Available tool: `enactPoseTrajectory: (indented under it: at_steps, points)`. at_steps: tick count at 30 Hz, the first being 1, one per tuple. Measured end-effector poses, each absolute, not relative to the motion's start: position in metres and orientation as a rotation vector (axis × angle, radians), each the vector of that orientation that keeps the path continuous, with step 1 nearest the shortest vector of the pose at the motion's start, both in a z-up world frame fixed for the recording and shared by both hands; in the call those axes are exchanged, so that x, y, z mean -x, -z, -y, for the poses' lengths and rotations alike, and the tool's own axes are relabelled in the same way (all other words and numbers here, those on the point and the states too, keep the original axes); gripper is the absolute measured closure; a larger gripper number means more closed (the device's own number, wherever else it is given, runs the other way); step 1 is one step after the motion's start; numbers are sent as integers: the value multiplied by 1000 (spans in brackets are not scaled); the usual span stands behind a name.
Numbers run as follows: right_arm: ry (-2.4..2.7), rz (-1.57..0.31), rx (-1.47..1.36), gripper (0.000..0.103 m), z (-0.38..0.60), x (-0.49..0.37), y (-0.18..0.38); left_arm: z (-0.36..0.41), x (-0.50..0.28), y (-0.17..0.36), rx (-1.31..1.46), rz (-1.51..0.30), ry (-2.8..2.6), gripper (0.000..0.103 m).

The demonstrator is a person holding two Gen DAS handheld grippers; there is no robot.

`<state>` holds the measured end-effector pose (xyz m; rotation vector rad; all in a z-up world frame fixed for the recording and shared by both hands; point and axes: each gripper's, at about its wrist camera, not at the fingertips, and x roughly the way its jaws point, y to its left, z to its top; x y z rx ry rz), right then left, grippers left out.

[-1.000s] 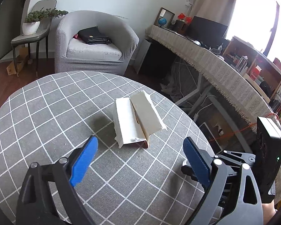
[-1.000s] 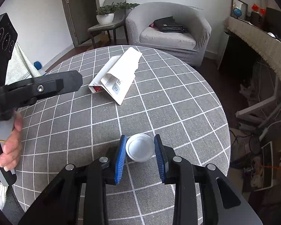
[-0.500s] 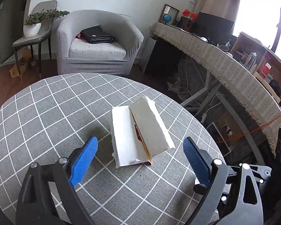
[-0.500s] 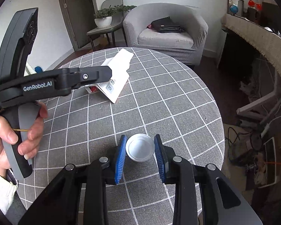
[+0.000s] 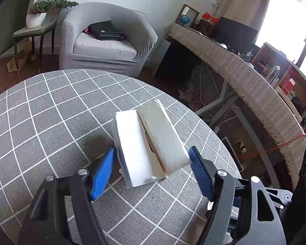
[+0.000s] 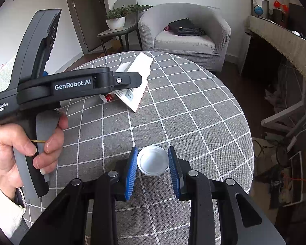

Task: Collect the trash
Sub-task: 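Grasp the white paper box with the left tool while the right tool grasps the small white lid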

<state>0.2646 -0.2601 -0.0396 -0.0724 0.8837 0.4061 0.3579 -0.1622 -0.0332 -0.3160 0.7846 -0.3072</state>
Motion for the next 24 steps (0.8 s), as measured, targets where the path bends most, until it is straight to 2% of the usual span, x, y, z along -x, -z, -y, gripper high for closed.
enactPoseTrajectory:
  at_steps: [4,24]
  points:
    - [-406,-877,71,73,258,-265,37,162,-355,32,321,-775,317,36]
    - [-398,-872,45,73,231,-260,34,120,-308,18,329,-762,304,36]
